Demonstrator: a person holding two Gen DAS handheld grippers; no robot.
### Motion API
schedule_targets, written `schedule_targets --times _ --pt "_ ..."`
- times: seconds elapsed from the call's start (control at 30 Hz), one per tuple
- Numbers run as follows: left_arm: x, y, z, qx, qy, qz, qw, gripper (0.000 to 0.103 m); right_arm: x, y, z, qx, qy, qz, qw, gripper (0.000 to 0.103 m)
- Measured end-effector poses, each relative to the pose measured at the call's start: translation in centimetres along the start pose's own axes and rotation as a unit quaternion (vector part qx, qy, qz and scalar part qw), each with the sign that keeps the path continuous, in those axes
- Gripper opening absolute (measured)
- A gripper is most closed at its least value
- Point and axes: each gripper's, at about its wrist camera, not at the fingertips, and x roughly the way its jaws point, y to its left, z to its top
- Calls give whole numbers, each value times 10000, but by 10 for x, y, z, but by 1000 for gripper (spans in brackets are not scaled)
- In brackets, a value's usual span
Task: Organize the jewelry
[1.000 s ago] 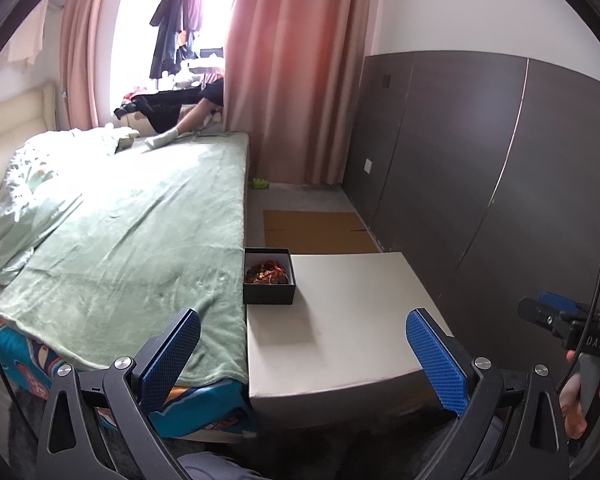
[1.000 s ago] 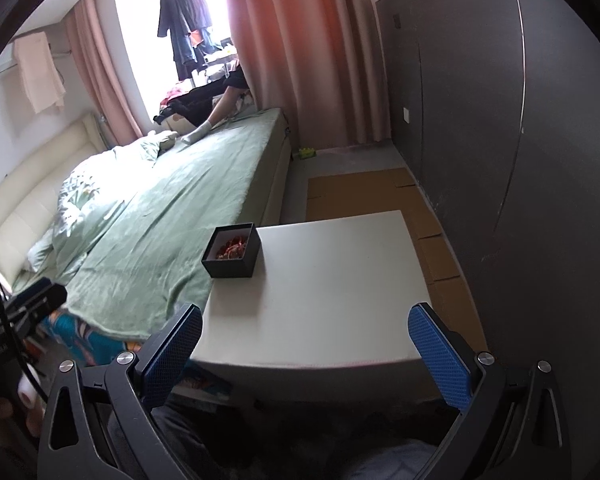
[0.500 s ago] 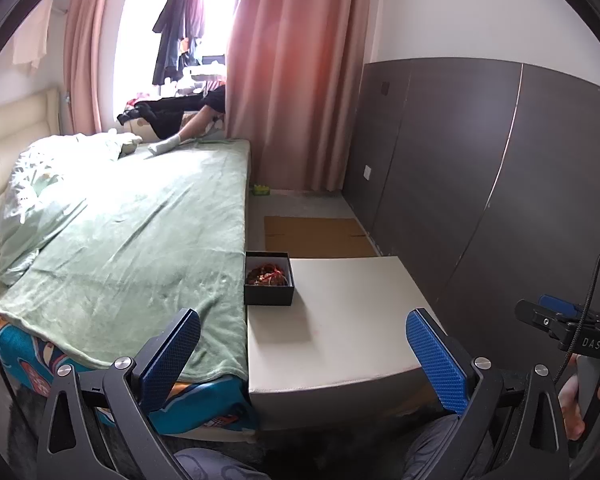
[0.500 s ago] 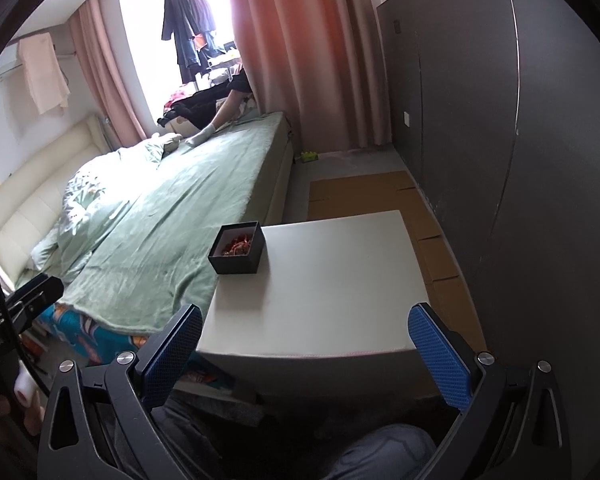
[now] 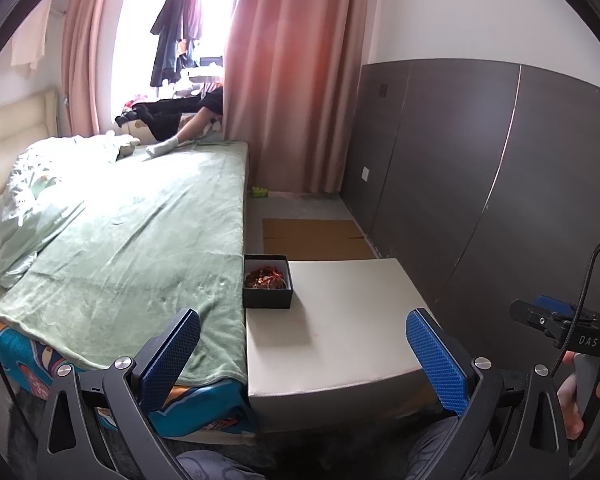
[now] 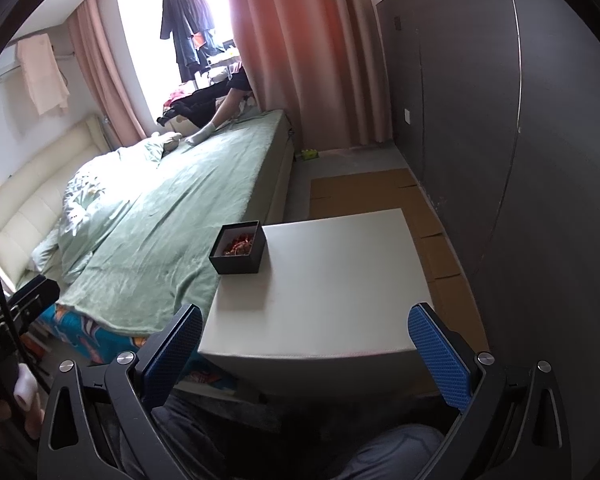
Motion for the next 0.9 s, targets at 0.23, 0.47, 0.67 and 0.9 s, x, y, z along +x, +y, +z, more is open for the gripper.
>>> schedule_targets --times 0.23,0.47,0.67,0.9 --pt "1 -1 4 27 -11 22 10000 102 -2 -1 3 27 -16 -10 10000 103" --pt "1 1 6 30 -15 80 10000 102 -2 -1 5 -28 -18 20 10000 103" --pt "4 2 7 -18 30 90 10000 102 -4 1 9 -65 -22 13 10000 103" --pt "4 4 8 63 49 181 9998 103 -8 3 16 -143 -17 1 9999 103"
